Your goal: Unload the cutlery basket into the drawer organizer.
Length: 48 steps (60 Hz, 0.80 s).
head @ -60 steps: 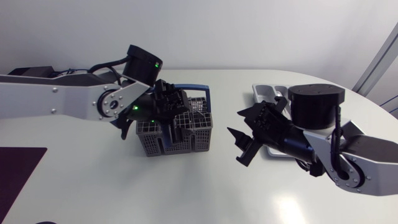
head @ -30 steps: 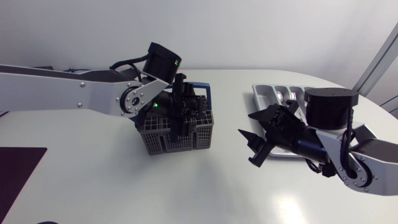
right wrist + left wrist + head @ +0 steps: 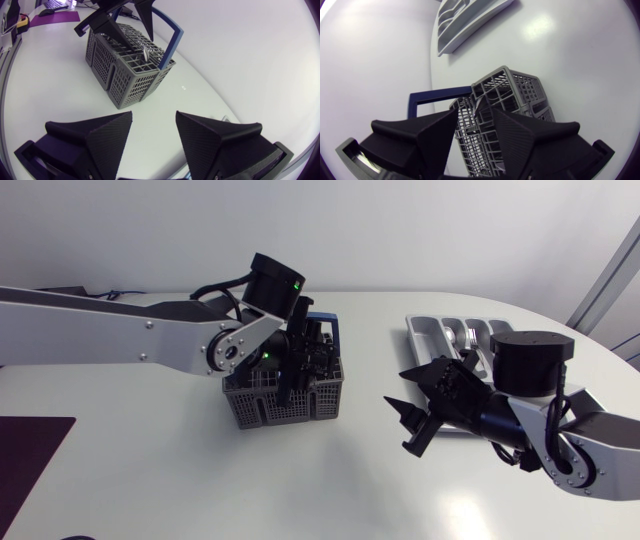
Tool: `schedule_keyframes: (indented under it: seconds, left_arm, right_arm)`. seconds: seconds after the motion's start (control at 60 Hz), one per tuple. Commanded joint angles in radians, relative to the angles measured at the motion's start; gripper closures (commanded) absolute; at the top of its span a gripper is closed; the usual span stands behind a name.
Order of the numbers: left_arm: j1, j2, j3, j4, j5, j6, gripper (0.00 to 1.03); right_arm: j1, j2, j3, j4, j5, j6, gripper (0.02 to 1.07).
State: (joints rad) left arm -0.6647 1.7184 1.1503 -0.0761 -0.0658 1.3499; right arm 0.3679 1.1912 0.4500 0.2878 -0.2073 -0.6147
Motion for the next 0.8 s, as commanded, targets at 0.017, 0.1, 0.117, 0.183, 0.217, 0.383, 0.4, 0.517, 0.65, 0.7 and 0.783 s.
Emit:
schedule_keyframes:
  seconds: [0.017, 0.1, 0.117, 0.183, 0.217, 0.383, 0.4, 0.517, 0.65, 0.7, 0.783]
  left_arm:
    - [-0.012, 0.037, 0.015, 0.006, -0.011, 0.057, 0.58]
    - [-0.015, 0.043, 0.022, 0.007, -0.011, 0.069, 0.6]
    - [-0.016, 0.044, 0.022, 0.007, -0.012, 0.072, 0.6]
    - [-0.016, 0.055, 0.025, 0.009, -0.017, 0.083, 0.61]
    - [-0.015, 0.063, 0.028, 0.009, -0.023, 0.092, 0.62]
    - [-0.019, 0.067, 0.04, 0.018, -0.026, 0.097, 0.81]
    - [-0.019, 0.067, 0.042, 0.018, -0.026, 0.097, 0.83]
    - [-0.024, 0.067, 0.045, 0.021, -0.026, 0.094, 0.92]
    - [-0.03, 0.067, 0.049, 0.021, -0.026, 0.091, 1.0]
    - [-0.032, 0.067, 0.049, 0.021, -0.026, 0.091, 1.0]
    - [-0.03, 0.067, 0.06, 0.013, -0.026, 0.092, 1.0]
  right_arm:
    - [-0.014, 0.001, -0.031, 0.008, -0.007, -0.014, 0.42]
    - [-0.014, -0.001, -0.04, 0.014, -0.007, -0.014, 0.42]
    - [-0.015, -0.001, -0.042, 0.017, -0.007, -0.014, 0.42]
    - [-0.014, -0.002, -0.045, 0.017, -0.007, -0.014, 0.42]
    - [-0.017, -0.004, -0.047, 0.019, -0.007, -0.014, 0.42]
    - [-0.018, 0.001, -0.051, 0.019, -0.009, -0.013, 0.42]
    - [-0.018, 0.001, -0.053, 0.019, -0.009, -0.014, 0.42]
    - [-0.018, 0.007, -0.059, 0.037, -0.007, -0.014, 0.42]
    - [-0.018, 0.015, -0.062, 0.045, -0.007, -0.016, 0.42]
    - [-0.018, 0.015, -0.063, 0.044, -0.009, -0.014, 0.42]
    - [-0.02, 0.011, -0.068, 0.045, -0.007, -0.014, 0.42]
